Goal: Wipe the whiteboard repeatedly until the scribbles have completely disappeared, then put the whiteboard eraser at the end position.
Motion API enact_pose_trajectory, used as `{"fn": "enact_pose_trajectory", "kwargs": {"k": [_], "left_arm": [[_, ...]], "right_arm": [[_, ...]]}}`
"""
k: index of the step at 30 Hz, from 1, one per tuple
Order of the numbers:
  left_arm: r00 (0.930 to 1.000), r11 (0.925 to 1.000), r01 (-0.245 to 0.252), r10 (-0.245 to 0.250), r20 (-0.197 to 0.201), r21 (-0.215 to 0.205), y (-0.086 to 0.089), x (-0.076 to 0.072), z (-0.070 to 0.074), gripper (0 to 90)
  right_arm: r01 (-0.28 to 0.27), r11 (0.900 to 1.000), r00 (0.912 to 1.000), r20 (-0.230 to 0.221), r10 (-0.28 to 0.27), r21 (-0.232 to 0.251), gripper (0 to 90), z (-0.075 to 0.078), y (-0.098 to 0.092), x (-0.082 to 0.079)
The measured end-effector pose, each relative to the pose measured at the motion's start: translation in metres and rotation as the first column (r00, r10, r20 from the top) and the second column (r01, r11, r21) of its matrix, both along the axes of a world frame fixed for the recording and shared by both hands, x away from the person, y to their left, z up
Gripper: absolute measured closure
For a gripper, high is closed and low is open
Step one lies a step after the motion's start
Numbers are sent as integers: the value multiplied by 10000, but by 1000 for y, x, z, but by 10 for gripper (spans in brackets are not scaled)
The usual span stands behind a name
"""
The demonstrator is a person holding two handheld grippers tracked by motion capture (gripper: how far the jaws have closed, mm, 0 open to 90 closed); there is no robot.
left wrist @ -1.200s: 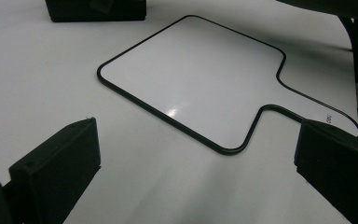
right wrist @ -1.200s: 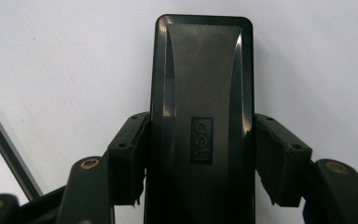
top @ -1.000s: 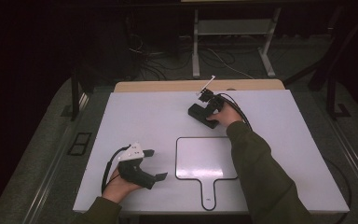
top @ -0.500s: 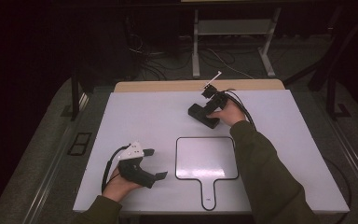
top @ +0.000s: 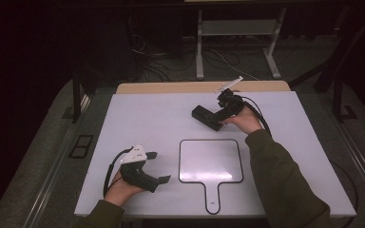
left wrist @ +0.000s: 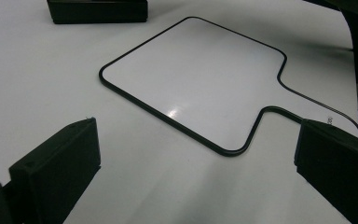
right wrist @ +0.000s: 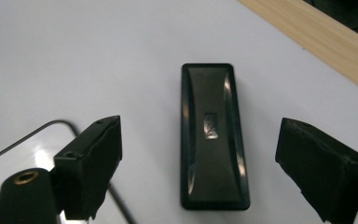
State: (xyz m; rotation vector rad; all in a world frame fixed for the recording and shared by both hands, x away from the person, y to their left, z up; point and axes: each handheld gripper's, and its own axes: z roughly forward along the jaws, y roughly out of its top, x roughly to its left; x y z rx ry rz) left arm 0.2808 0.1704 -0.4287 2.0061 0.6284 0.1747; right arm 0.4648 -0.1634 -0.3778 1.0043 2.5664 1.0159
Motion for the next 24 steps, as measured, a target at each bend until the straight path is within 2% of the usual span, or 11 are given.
{"fn": "enact_pose_trajectory", "kwargs": {"k": [7,13,24], "left_arm": [[10000,10000,1,-1,-24,-7,0,-1,0,0],[10000,10000,-38,38,-37,-52,0,-1,0,0],[10000,9999,-54,54,-17,-106,0,-1,0,0]], "right_arm": [[69,9992,9999,148,-74,397,130,-2,-14,-18],[3,9988,9994,334,-19,494,130,-3,-27,-35],[6,9923,9985,536,-72,1237,130,-9,-46,-64]]}}
